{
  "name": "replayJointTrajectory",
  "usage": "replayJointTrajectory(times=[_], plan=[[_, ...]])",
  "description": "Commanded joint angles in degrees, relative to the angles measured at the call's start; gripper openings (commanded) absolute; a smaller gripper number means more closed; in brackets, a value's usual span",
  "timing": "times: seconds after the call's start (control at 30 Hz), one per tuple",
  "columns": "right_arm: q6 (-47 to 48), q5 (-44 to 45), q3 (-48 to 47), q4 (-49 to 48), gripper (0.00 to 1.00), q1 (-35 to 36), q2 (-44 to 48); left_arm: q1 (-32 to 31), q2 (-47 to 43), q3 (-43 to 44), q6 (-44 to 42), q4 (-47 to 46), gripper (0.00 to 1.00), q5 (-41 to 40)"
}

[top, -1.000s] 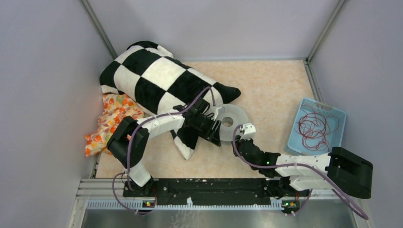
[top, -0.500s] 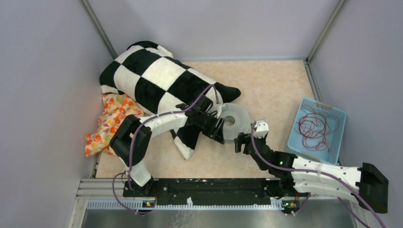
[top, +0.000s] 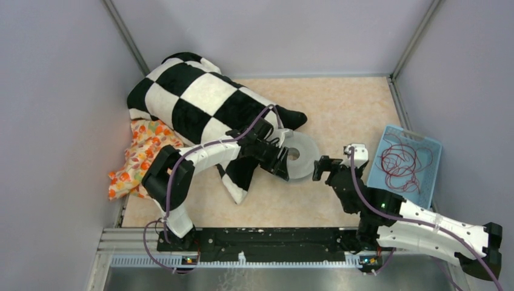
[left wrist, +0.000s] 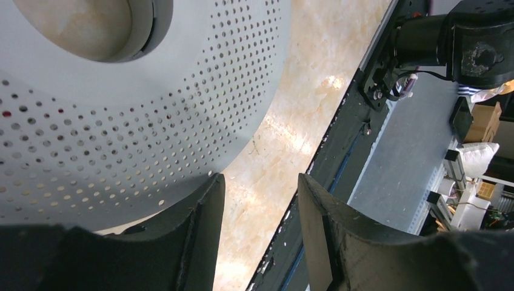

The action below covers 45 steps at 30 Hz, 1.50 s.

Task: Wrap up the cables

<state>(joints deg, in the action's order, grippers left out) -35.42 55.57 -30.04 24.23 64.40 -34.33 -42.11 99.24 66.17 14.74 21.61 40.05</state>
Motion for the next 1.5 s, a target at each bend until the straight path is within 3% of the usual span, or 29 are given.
replayJointTrajectory(times=[0.0, 0.5, 0.8, 0.9, 1.07, 1.13, 1.23, 1.33, 1.47], plan=[[0.8, 6.2, -7.2, 6.6, 0.99, 0.5, -2.5, -0.4, 2.1, 4.0, -0.5, -1.9, 0.54, 1.5], [-2.4, 8.9, -10.9, 10.5, 0.99, 0.5, -1.2, -3.4, 14.9, 20.7, -1.1, -5.6, 0.53, 3.8], [-2.5, 10.3, -16.3, 13.1, 0.99, -1.1, -2.2, -3.0, 6.2, 28.2, -6.0, 3.2, 0.55, -2.2], [3.7, 4.3, -20.0, 11.7, 0.99, -7.9, -5.5, -0.7, 2.3, 27.5, -5.6, 3.6, 0.58, -4.1], [9.9, -22.1, -25.7, 10.0, 0.99, -28.9, -14.2, 7.2, -0.9, 21.8, 1.4, 3.4, 0.59, -6.8], [11.0, -26.2, -26.1, 8.8, 0.99, -30.5, -16.8, 10.8, -1.2, 19.1, 3.7, 4.2, 0.6, -6.3], [10.7, -28.1, -25.6, 7.7, 0.99, -30.5, -19.4, 10.7, -1.6, 16.3, 2.5, 5.0, 0.62, -7.7], [9.9, -28.7, -24.3, 6.9, 0.99, -30.6, -20.0, 8.9, -2.8, 13.7, 2.4, 5.8, 0.62, -9.8], [8.6, -27.4, -23.1, 7.7, 0.99, -30.5, -19.1, 2.9, -7.3, 8.0, 3.0, 5.7, 0.63, -21.4]])
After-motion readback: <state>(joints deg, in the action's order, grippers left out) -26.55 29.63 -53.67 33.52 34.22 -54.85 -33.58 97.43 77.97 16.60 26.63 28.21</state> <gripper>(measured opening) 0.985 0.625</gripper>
